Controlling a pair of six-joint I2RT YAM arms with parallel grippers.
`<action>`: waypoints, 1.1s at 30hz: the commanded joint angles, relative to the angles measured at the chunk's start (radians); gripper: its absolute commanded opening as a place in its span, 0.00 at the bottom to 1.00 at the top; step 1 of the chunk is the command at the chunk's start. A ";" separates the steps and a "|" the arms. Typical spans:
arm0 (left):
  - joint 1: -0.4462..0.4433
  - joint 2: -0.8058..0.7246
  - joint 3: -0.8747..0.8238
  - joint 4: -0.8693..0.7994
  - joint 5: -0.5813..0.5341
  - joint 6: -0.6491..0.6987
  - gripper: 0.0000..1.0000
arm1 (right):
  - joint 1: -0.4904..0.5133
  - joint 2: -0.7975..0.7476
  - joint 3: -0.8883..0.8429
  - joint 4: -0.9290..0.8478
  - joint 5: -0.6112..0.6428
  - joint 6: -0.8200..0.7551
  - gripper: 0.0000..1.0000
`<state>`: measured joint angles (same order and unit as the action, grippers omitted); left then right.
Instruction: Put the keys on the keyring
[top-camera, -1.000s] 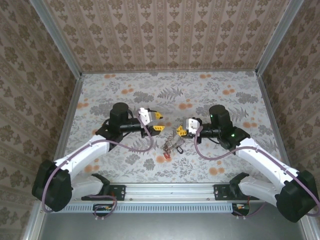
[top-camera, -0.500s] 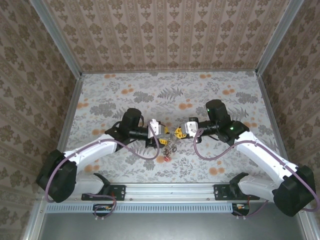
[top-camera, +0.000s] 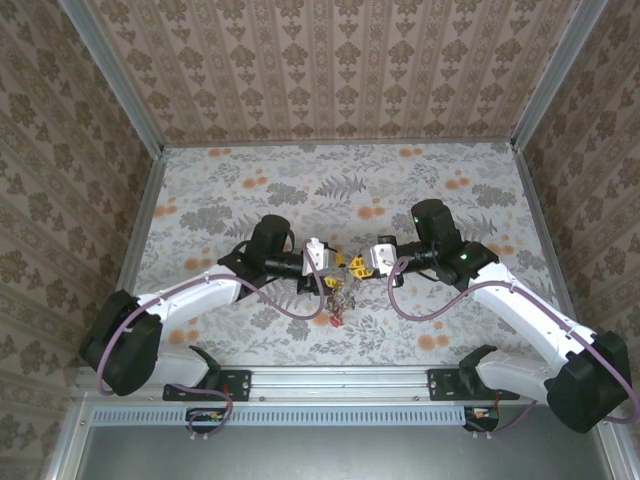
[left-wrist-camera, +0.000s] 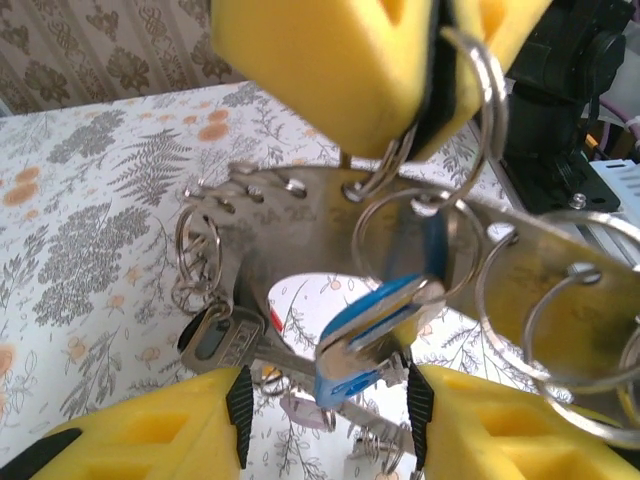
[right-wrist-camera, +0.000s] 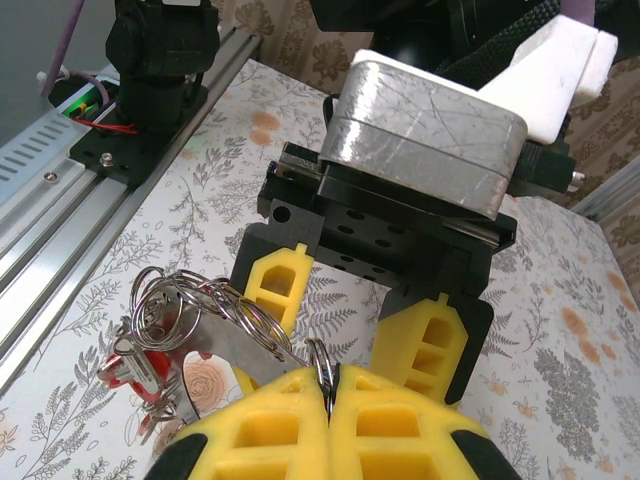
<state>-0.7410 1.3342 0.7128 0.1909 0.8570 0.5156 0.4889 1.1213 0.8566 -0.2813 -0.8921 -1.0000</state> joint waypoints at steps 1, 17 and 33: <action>-0.015 -0.007 0.034 0.017 0.055 0.011 0.45 | 0.005 -0.016 0.040 0.004 -0.059 -0.023 0.00; -0.031 -0.027 0.025 -0.063 0.081 0.113 0.12 | 0.005 -0.017 0.040 -0.008 -0.047 -0.019 0.00; -0.012 -0.156 0.060 -0.286 -0.189 0.304 0.00 | 0.009 -0.038 0.019 -0.070 0.046 -0.004 0.00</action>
<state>-0.7597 1.2144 0.7353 0.0216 0.7677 0.7139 0.4988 1.1175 0.8608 -0.3408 -0.8566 -1.0218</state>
